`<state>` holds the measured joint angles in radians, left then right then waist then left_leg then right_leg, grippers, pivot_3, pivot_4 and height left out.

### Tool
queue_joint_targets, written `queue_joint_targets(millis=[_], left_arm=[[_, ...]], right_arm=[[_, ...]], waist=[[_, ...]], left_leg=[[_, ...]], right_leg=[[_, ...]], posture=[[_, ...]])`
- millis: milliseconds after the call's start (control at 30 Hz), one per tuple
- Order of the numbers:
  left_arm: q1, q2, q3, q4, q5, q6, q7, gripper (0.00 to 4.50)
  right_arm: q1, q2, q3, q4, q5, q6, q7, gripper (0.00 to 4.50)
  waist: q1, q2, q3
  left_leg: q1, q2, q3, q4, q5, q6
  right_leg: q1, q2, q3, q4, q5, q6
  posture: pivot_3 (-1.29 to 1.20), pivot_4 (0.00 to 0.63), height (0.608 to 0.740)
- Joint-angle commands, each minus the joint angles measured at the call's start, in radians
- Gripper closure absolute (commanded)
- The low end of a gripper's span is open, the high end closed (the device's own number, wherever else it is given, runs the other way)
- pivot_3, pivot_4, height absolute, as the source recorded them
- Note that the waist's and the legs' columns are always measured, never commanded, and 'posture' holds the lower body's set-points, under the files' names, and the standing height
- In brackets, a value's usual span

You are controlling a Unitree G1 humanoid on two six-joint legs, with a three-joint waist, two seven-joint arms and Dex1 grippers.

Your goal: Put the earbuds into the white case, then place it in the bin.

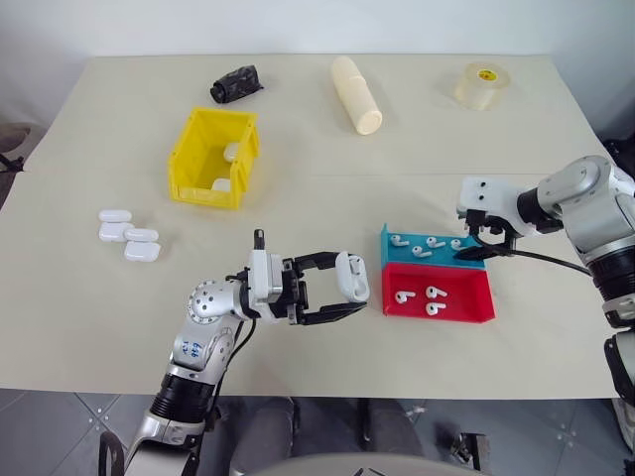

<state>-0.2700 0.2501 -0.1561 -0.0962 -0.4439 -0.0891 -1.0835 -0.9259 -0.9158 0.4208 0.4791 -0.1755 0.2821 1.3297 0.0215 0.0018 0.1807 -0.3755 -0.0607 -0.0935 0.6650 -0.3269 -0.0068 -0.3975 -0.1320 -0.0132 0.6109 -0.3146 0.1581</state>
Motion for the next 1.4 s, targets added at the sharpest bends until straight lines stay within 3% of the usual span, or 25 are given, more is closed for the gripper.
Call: queue_joint_targets(millis=[33, 200, 633, 833, 1100, 1400], left_arm=[[-0.002, -0.007, -0.004, -0.029, 0.001, -0.028, 0.01, 1.71], [-0.002, -0.009, -0.005, -0.028, 0.002, -0.032, 0.015, 1.71], [-0.008, -0.014, -0.006, -0.027, 0.002, -0.037, 0.023, 1.71], [-0.012, -0.013, -0.003, -0.026, 0.001, -0.037, 0.025, 1.71], [-0.013, -0.009, 0.0, -0.025, -0.001, -0.034, 0.025, 1.71], [-0.021, -0.003, 0.006, -0.016, -0.01, -0.027, 0.018, 1.71]], right_arm=[[-0.016, 0.008, -0.007, 0.007, -0.028, -0.029, 0.011, 0.96], [-0.014, 0.014, -0.004, 0.004, -0.053, -0.03, 0.031, 2.62], [-0.005, 0.031, 0.009, -0.015, -0.105, 0.013, 0.074, 2.62], [0.005, 0.04, 0.008, -0.028, -0.104, 0.031, 0.085, 3.98], [0.018, 0.05, -0.034, -0.058, -0.077, 0.047, 0.063, 3.98], [0.062, 0.036, -0.246, -0.139, 0.121, -0.016, 0.033, 3.98]], waist=[[0.0, 0.0, 0.0], [0.0, 0.0, 0.0], [0.001, 0.0, 0.0], [0.001, 0.0, 0.0], [-0.001, 0.0, 0.0], [0.0, 0.0, 0.0]], left_leg=[[0.0, 0.0, 0.0, 0.0, 0.0, 0.0], [0.0, 0.0, 0.0, 0.0, 0.0, 0.0], [0.0, 0.0, 0.0, 0.0, 0.0, 0.0], [0.0, 0.0, 0.0, 0.001, 0.0, 0.0], [0.0, 0.0, 0.0, 0.001, 0.0, 0.0], [0.0, 0.0, 0.0, 0.0, 0.0, 0.0]], right_leg=[[0.0, 0.0, 0.0, 0.0, 0.0, 0.0], [0.0, 0.0, 0.0, 0.0, 0.0, 0.0], [0.0, 0.0, 0.0, 0.0, 0.0, 0.0], [0.0, 0.0, 0.0, 0.0, 0.0, 0.0], [0.0, 0.0, 0.0, 0.001, 0.0, 0.0], [0.0, 0.0, 0.0, 0.001, 0.0, 0.0]], posture=[[0.0, 0.15, 0.74], [0.0, 0.15, 0.74], [0.0, 0.15, 0.74], [0.0, 0.15, 0.74], [0.0, 0.15, 0.74], [0.0, 0.15, 0.74]])
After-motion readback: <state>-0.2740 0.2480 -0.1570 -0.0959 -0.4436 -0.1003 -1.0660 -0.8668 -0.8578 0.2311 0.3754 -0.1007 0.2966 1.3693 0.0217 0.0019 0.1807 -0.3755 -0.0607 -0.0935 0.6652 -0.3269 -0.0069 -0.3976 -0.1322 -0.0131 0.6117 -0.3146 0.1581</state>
